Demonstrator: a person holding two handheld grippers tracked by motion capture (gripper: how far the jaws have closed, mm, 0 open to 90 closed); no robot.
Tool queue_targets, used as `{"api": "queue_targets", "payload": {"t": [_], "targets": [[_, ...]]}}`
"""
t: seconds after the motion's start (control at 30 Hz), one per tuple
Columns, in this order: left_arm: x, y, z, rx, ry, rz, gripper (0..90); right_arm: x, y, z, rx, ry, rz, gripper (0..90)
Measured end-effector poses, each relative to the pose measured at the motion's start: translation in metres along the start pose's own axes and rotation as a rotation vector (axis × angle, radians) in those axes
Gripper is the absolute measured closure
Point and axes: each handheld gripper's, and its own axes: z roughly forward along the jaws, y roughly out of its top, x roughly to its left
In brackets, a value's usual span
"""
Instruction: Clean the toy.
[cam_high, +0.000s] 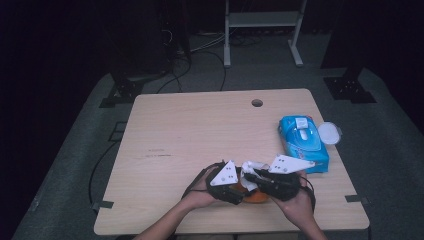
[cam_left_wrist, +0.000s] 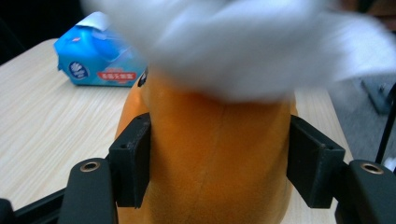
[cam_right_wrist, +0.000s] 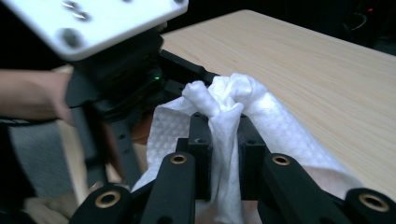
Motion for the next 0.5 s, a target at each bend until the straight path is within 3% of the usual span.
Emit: {"api": "queue_targets", "payload": {"t": [0.03,0.17,0.23,0.37,0.43,0.5], "targets": [[0.002,0.0,-0.001,-0.001,0.002,-0.014,32.7,-0.002,-0.001,0.001,0.005,-0.008,0.0,79.4],[0.008,0.001,-0.007,-0.028,-0.002,-0.081,34.1,-0.02,-0.006,-0.012,-0.028,-0.035,0.078,79.6],[0.012,0.005,-0.011,-0.049,-0.016,-0.124,34.1,-0.019,-0.004,-0.017,-0.049,-0.044,0.079,79.6],[0.009,0.011,-0.014,-0.023,0.024,-0.083,34.1,-0.013,0.002,-0.018,-0.059,-0.034,0.059,79.5],[0.01,0.006,-0.011,0.007,0.023,-0.096,31.4,-0.016,-0.001,-0.014,-0.039,-0.034,0.067,79.5],[0.011,0.001,-0.007,0.002,0.005,-0.108,25.2,-0.021,-0.01,-0.007,-0.003,-0.042,0.076,79.7]]}}
